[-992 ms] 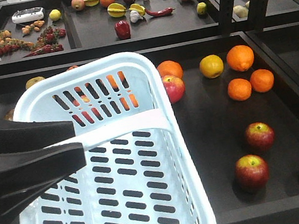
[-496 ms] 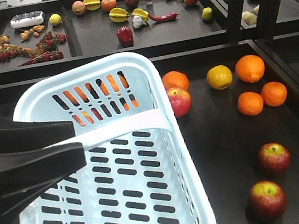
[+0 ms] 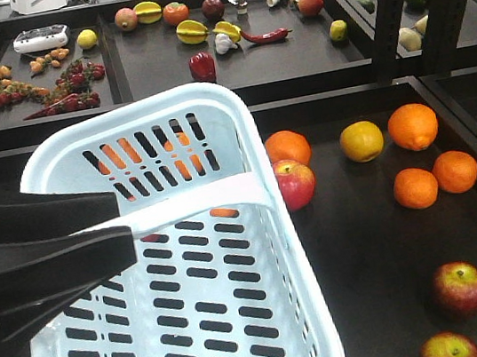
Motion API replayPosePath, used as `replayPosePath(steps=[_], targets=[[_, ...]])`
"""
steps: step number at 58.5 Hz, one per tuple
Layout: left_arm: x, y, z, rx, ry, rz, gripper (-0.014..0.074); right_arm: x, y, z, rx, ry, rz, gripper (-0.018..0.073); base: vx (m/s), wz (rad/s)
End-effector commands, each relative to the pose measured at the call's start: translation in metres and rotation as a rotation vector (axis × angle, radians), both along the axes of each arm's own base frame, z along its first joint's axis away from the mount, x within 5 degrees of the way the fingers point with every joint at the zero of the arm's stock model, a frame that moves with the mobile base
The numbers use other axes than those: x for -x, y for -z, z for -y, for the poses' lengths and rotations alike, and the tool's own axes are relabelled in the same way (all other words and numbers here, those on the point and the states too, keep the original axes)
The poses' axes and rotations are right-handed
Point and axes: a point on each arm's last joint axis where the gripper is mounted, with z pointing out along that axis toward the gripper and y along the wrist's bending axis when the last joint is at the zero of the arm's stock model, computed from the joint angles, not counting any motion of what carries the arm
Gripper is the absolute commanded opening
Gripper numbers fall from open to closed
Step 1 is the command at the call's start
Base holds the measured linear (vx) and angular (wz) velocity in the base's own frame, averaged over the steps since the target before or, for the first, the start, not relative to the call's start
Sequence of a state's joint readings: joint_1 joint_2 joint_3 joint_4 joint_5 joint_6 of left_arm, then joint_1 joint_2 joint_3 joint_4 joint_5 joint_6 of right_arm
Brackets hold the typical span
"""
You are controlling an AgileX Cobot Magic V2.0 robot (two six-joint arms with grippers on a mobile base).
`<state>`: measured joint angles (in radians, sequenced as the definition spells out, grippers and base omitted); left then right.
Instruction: Pick three apples into basket with both arms
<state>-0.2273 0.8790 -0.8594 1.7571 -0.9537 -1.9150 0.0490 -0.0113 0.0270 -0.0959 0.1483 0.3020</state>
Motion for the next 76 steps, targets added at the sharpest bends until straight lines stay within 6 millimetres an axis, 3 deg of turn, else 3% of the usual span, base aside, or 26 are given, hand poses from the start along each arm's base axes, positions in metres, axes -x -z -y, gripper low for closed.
replayPosePath(steps=[1,76], targets=[[0.0018,-0.0088,-0.0017,-0.006,-0.026,0.044,-0.0006,0.0001,-0.0028,-0.0003,0.004,-0.001,0.074,-0.0005,0.1,0.0],[0.0018,-0.0088,-0.0017,-0.006,-0.026,0.044,-0.0006,0.0001,-0.0028,-0.0003,0.004,-0.001,0.074,-0.0005,0.01,0.03]])
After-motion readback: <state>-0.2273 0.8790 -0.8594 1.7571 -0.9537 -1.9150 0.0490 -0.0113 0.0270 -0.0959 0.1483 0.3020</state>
